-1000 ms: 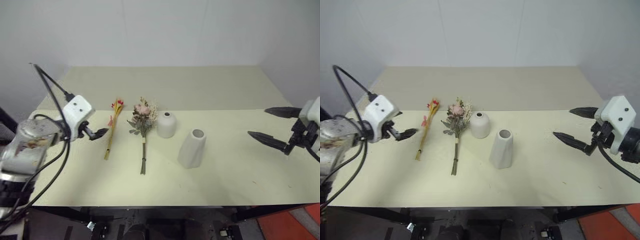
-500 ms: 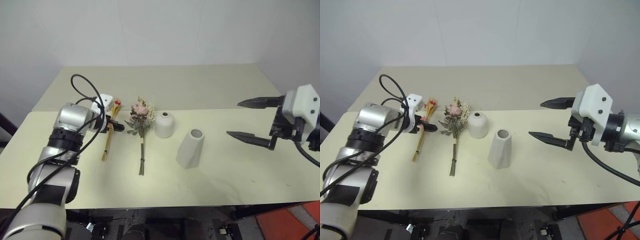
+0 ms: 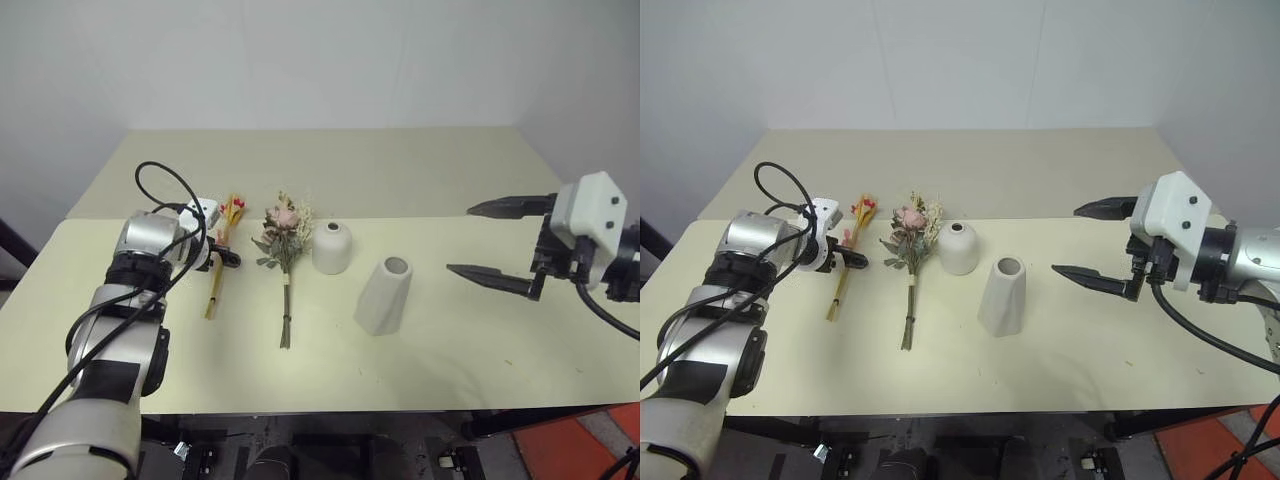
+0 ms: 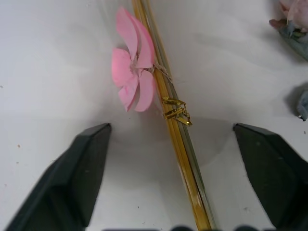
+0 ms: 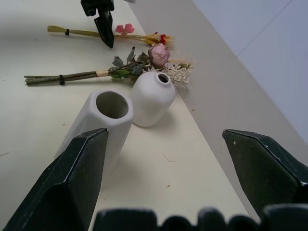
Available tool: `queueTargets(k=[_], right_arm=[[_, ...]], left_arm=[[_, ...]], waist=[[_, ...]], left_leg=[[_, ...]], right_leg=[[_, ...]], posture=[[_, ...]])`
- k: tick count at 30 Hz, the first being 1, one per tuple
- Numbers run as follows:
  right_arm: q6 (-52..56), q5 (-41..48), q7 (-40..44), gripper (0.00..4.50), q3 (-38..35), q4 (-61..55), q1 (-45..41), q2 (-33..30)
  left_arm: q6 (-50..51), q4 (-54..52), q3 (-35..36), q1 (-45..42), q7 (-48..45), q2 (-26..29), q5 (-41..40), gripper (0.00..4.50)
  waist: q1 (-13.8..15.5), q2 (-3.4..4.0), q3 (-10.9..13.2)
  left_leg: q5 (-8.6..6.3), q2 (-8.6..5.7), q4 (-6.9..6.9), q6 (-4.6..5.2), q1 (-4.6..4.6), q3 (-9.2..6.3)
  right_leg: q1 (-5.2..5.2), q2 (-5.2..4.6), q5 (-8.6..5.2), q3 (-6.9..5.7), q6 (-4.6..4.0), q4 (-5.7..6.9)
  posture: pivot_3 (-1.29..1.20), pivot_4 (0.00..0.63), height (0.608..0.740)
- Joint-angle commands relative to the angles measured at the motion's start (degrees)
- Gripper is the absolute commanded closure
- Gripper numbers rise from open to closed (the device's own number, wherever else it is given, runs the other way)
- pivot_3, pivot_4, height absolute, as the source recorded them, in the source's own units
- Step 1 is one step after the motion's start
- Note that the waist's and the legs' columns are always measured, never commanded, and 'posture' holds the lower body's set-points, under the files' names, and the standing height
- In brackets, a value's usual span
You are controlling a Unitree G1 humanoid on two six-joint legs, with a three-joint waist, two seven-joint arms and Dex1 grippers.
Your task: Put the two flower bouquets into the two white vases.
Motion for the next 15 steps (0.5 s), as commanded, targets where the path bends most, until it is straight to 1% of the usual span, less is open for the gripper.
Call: queueTargets(k=[1,2,4,5,6,9,11,15], right_arm=[[-0.57,-0.27,-1.1,0.0,-2.17,-1.22,0.38,0.2],[-0.72,-0.33,-1.16,0.0,-2.38,-1.24,0.72,0.23],[-0.85,-0.61,-1.44,0.0,-2.71,-1.32,1.53,0.22],[-0.96,-0.82,-1.57,0.0,-2.76,-1.34,1.84,0.2],[-0.97,-0.82,-1.67,0.0,-2.96,-1.44,2.13,0.22],[-0.93,-0.75,-1.87,0.0,-3.2,-1.47,2.21,0.29],[-1.04,-0.91,-1.84,0.0,-3.14,-1.15,1.99,0.23],[-1.25,-1.16,-1.7,0.0,-3.11,-0.74,1.83,0.31]], left_arm=[[1.05,0.89,-0.95,0.12,-3.24,-0.36,0.14,1.43],[1.11,0.55,-1.72,0.47,-4.06,-0.28,0.49,1.76],[1.74,0.52,-0.59,0.78,-3.94,-0.51,0.01,2.45],[1.97,0.25,-0.82,1.02,-4.47,-0.44,0.04,2.71],[2.14,0.08,-0.66,1.38,-4.29,-0.54,0.05,3.1],[2.62,-0.75,-0.49,2.72,-4.43,-0.62,0.0,4.02],[2.73,-1.36,-0.08,3.47,-3.72,-0.46,0.21,4.49],[2.25,-2.96,1.25,4.38,-1.59,0.11,0.84,4.49]], waist=[[0.05,0.0,0.0],[0.13,-0.01,-0.01],[0.23,-0.01,-0.01],[0.24,-0.01,-0.01],[0.23,0.0,-0.02],[0.18,0.02,-0.05],[0.14,0.04,-0.12],[0.07,0.05,-0.23]], left_leg=[[0.01,0.0,0.0,-0.02,0.0,0.02],[0.01,-0.01,0.0,-0.02,0.0,0.03],[0.01,-0.01,0.01,-0.01,0.0,0.07],[0.0,-0.01,0.01,0.0,0.0,0.07],[0.0,0.0,0.01,0.01,0.0,0.08],[-0.02,-0.01,0.01,0.04,0.03,0.08],[-0.02,0.01,0.01,0.04,0.05,0.08],[-0.03,0.01,0.01,0.05,0.08,0.06]], right_leg=[[0.01,0.0,0.0,0.0,0.0,0.0],[0.01,0.0,0.0,0.0,0.0,0.0],[0.02,0.0,0.0,0.0,0.0,0.0],[0.03,0.0,0.0,0.0,0.0,0.0],[0.03,0.0,0.0,0.0,0.0,0.0],[0.03,0.0,0.0,0.01,0.0,0.02],[0.06,0.0,0.0,0.01,0.0,0.02],[0.08,0.0,0.0,0.01,0.0,0.02]], posture=[[0.0,0.15,0.74],[0.0,0.15,0.74],[0.0,0.15,0.74],[0.0,0.15,0.74],[0.0,0.15,0.74],[0.0,0.15,0.74],[0.0,0.15,0.74],[0.0,0.15,0.74]])
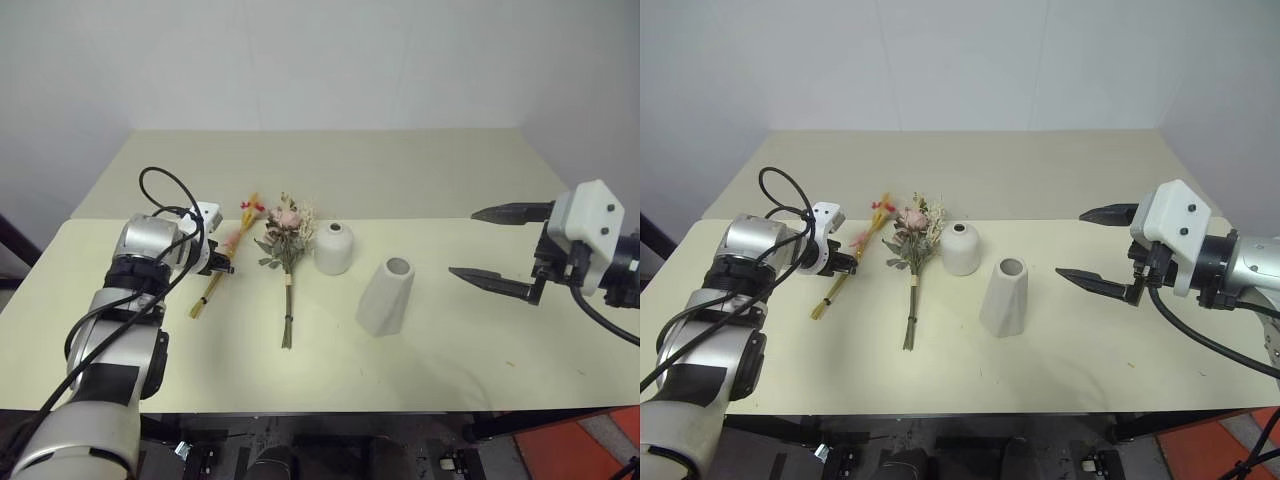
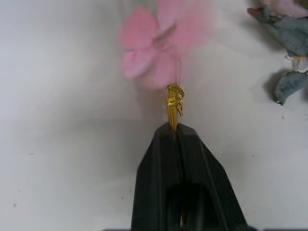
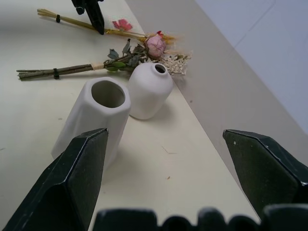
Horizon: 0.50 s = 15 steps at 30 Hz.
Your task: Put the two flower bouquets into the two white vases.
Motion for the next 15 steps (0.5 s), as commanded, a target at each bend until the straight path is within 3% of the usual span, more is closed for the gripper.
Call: queueTargets(k=[1,5,9,12,15], right_arm=[[-1.31,-0.2,-0.57,0.0,-2.37,-0.53,-0.76,-0.12],[-1.35,-0.39,-0.48,0.0,-2.64,-0.18,-0.76,-0.32],[-1.32,-0.84,-0.88,0.0,-3.3,0.12,-0.56,-0.47],[-2.39,-2.1,-1.72,0.0,-3.75,0.0,0.37,0.37],[-2.05,-1.78,-2.24,0.0,-4.39,-0.87,1.29,1.01]], left_arm=[[0.38,-0.76,0.66,2.06,2.25,0.24,1.03,4.49],[-2.86,-3.73,7.37,1.73,7.69,0.34,-0.54,4.49],[-15.77,-14.01,27.52,1.8,18.22,-3.81,-10.09,4.49],[-24.83,-25.55,30.53,4.7,15.02,-8.53,-15.67,4.49],[-27.21,-27.74,34.38,2.97,14.98,-13.28,-22.38,4.49]], waist=[[-0.04,0.0,-0.04],[-0.22,-0.02,-0.05],[-0.11,-0.19,0.04],[0.1,-0.22,0.03],[0.68,-0.22,0.01]], left_leg=[[0.0,0.0,0.0,0.0,0.01,-0.01],[0.0,0.02,0.0,0.0,0.02,-0.04],[0.1,0.16,0.0,-0.17,-0.1,-0.3],[0.19,0.15,0.02,-0.35,-0.23,-0.27],[0.16,0.07,0.06,-0.29,-0.24,-0.23]], right_leg=[[0.0,0.0,0.0,0.0,0.0,0.01],[0.0,0.0,0.01,0.0,-0.01,0.03],[-0.19,0.02,0.09,0.01,-0.11,0.0],[-0.27,-0.03,0.12,0.01,-0.1,-0.02],[-0.13,-0.1,0.2,0.03,0.03,-0.07]], posture=[[0.0,0.15,0.74],[0.0,0.15,0.74],[0.0,0.15,0.74],[0.0,0.15,0.74],[0.0,0.15,0.74]])
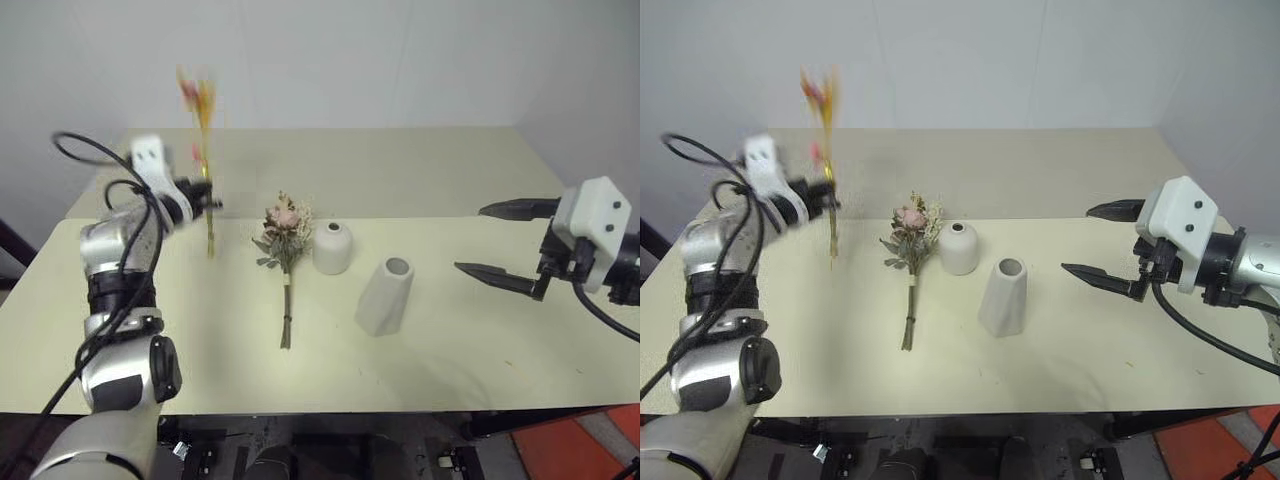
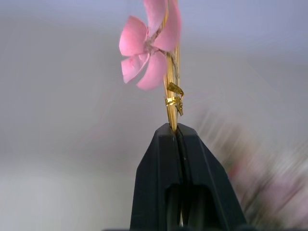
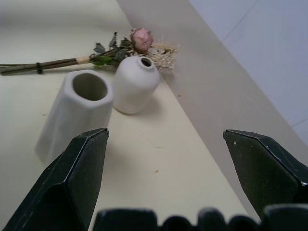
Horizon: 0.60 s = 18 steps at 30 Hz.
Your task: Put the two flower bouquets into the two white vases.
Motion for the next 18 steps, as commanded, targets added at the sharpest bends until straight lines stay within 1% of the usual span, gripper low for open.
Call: queueTargets(k=[1,3,4,5,7,10,14,18], right_arm=[[-0.78,0.32,-1.39,0.0,-3.11,-2.32,0.84,0.76],[-0.15,1.09,-2.11,0.0,-3.72,-3.39,1.43,1.6],[-0.14,1.72,-2.36,0.0,-4.37,-4.02,1.82,2.35],[-0.13,1.9,-2.48,0.0,-4.8,-4.54,2.16,2.72],[0.41,2.04,-3.22,0.0,-5.41,-5.66,2.7,3.05],[1.42,2.83,-4.26,0.0,-6.99,-7.69,3.87,3.15],[2.91,2.58,-6.75,0.0,-9.15,-11.34,6.96,4.06],[4.37,3.02,-8.65,0.0,-10.87,-14.13,9.69,4.97]], left_arm=[[-6.4,-3.69,4.38,-1.71,-3.77,-5.09,-9.78,4.49],[-12.76,-4.46,5.7,-1.77,-10.01,-9.12,-15.1,4.49],[-12.31,-3.14,6.47,-2.41,-12.59,-10.57,-18.35,4.49],[-13.34,-1.05,5.82,-2.96,-14.33,-11.47,-18.79,4.49],[-18.09,3.86,2.87,-4.04,-17.25,-12.93,-16.56,4.49],[-21.49,11.39,1.76,-7.29,-19.39,-14.59,-16.58,4.49],[-24.79,19.54,0.8,-10.52,-23.41,-14.28,-16.43,4.49],[-29.04,25.98,-1.83,-11.72,-26.56,-13.22,-13.34,4.49]], waist=[[0.37,0.0,0.0],[0.66,-0.02,0.01],[0.71,-0.02,0.01],[0.7,-0.02,0.01],[0.71,-0.02,0.0],[0.73,-0.03,0.0],[0.51,-0.04,0.0],[0.38,-0.04,0.0]], left_leg=[[-0.02,-0.02,0.06,0.04,0.0,0.0],[-0.03,-0.03,0.14,0.05,0.0,0.03],[-0.03,-0.04,0.22,0.06,0.0,0.09],[-0.04,-0.04,0.22,0.07,0.0,0.17],[-0.05,-0.06,0.22,0.1,0.03,0.35],[-0.1,-0.17,0.23,0.18,0.09,0.46],[-0.15,-0.14,0.24,0.28,0.08,0.48],[-0.15,-0.14,0.25,0.29,0.06,0.51]], right_leg=[[0.03,0.0,0.02,0.0,0.03,-0.03],[0.06,0.0,0.03,0.01,0.05,-0.07],[0.07,0.0,0.03,0.01,0.05,-0.14],[0.07,0.0,0.03,0.01,0.05,-0.13],[0.1,0.04,0.03,0.0,0.05,-0.11],[0.2,0.06,0.03,0.01,0.05,-0.12],[0.21,0.1,0.03,0.01,0.05,-0.09],[0.2,0.12,0.04,0.04,0.04,-0.07]], posture=[[0.0,0.15,0.74],[0.0,0.15,0.74],[0.0,0.15,0.74],[0.0,0.15,0.74],[0.0,0.15,0.74],[0.0,0.15,0.74],[0.0,0.15,0.74],[0.0,0.15,0.74]])
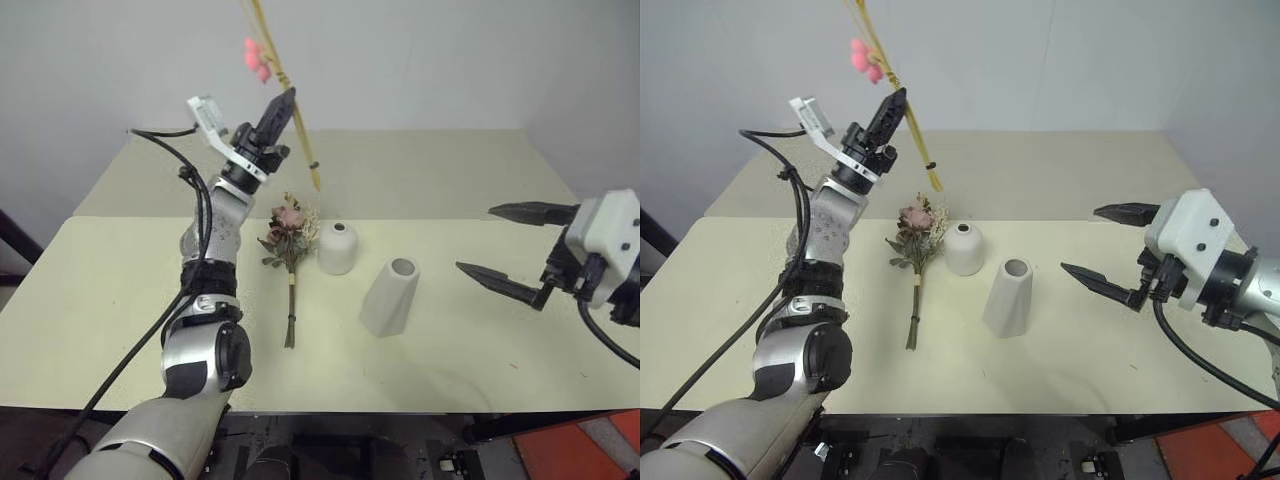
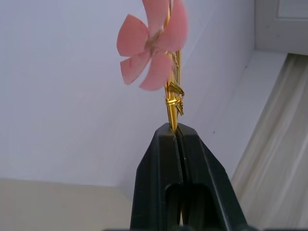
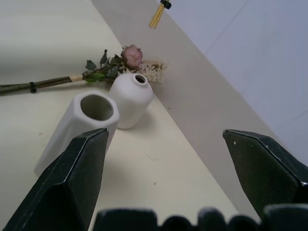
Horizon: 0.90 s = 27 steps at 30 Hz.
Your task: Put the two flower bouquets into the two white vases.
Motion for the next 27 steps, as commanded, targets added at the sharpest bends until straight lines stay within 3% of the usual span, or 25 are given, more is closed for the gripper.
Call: queueTargets(k=[1,8,27], right_arm=[[0.88,0.92,-1.89,0.0,-3.51,-3.38,0.83,0.28],[2.35,1.31,-2.95,0.0,-5.66,-5.36,3.11,0.05],[2.72,0.62,-4.39,0.0,-5.52,-5.21,3.18,-0.39]], left_arm=[[-3.99,4.04,-1.66,-2.17,-3.13,1.31,2.21,4.49],[-5.8,12.06,-0.64,-3.76,-2.46,0.0,2.64,4.49],[-8.36,18.05,-0.41,-4.45,-3.59,-3.19,3.68,4.49]], waist=[[0.01,0.0,0.0],[0.25,-0.01,0.0],[0.21,-0.01,0.0]], left_leg=[[-0.1,0.0,0.0,0.18,0.02,0.01],[-0.16,0.0,0.01,0.29,0.04,0.0],[-0.17,0.0,0.01,0.3,0.05,0.01]], right_leg=[[0.0,0.0,0.0,0.01,0.0,-0.01],[0.01,0.01,0.0,0.01,0.0,-0.02],[0.0,0.01,0.0,0.01,0.01,-0.04]], posture=[[0.0,0.15,0.74],[0.0,0.15,0.74],[0.0,0.15,0.74]])
